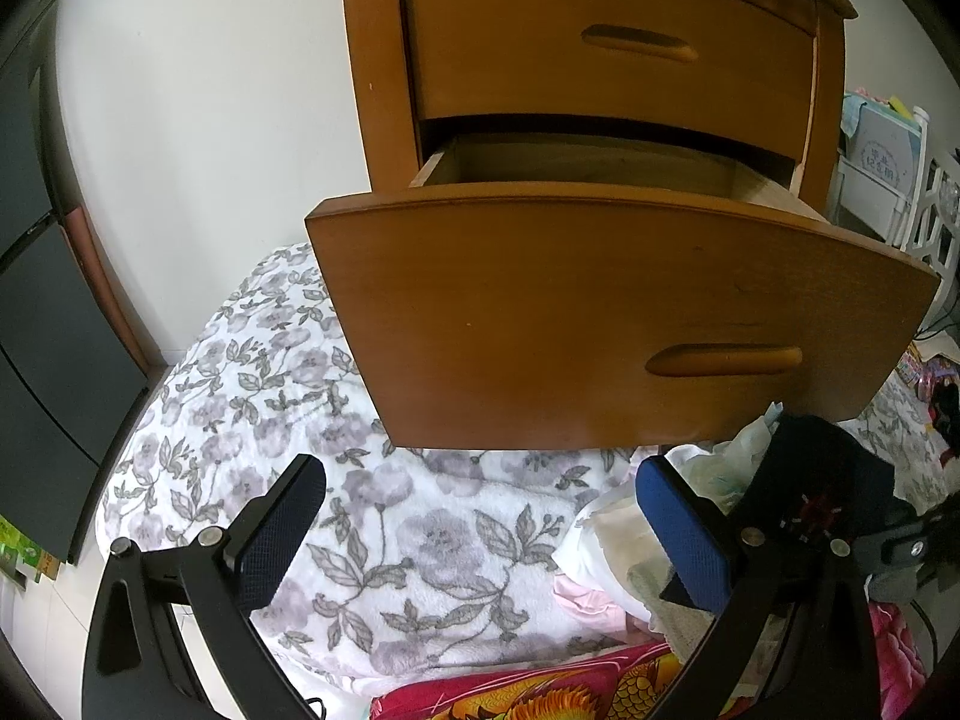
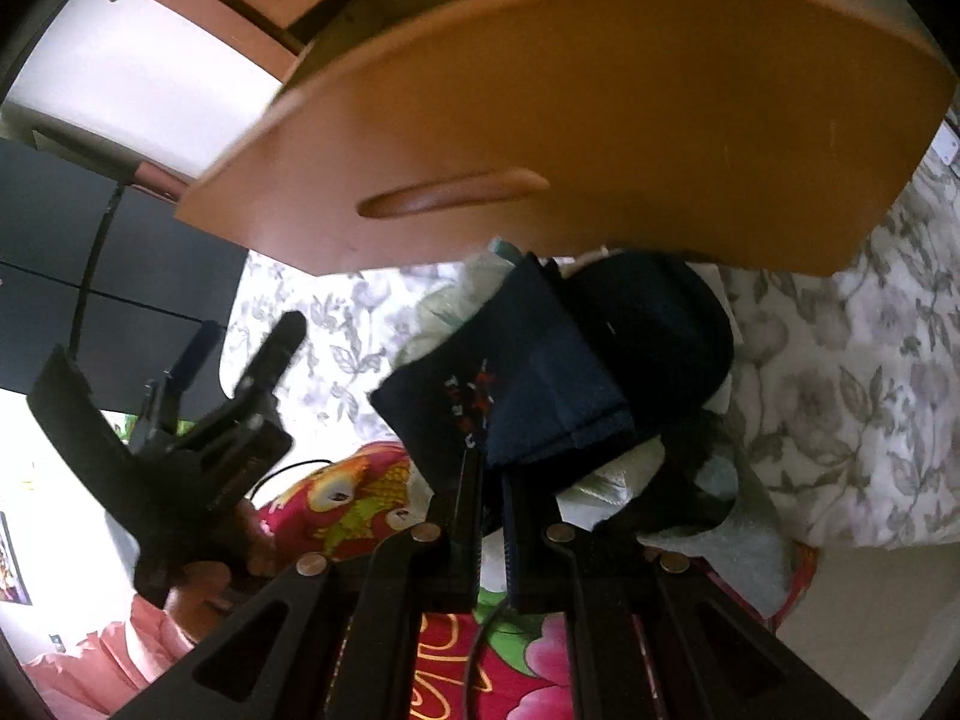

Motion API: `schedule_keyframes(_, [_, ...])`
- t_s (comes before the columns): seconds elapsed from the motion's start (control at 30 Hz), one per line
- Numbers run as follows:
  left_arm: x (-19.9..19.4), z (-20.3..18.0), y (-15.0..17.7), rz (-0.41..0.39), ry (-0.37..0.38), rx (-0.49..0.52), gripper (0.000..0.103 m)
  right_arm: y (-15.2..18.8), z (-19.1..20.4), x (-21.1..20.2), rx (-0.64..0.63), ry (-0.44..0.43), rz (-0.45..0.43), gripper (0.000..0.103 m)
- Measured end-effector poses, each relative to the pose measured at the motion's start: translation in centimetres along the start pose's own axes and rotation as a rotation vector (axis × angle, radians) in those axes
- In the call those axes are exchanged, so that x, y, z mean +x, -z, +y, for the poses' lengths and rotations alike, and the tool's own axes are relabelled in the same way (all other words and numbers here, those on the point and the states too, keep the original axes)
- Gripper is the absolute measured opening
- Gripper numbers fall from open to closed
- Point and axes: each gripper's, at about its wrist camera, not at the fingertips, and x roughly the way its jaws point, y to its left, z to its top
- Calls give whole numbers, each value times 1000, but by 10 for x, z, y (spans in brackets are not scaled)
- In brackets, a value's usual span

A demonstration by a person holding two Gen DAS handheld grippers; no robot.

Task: Organize soft objects
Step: 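Lower the navy cloth onto the bedspread pile and open the right tool, then move the open right tool back into the drawer toward the black lace cloth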

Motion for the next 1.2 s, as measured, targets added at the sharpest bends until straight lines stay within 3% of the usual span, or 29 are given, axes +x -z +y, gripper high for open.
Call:
schedule_keyframes(0.33, [0,0,0,0,0,0,103,0,-1,3,17,34,25,10])
schedule_keyframes(0.5, [0,0,0,-1,0,0,103,-2,1,-7,13,61,25,27])
schedule_keyframes(0.63, [0,0,0,0,0,0,103,-3,6,-17,-7,85,9,29])
schedule_keyframes(0.8, [0,0,0,1,0,-1,103,-6,12,-34,-22,108,-26,29])
schedule_keyframes(1.2, [0,0,0,1,0,1,103,-23,36,-89,-102,188,-201,29])
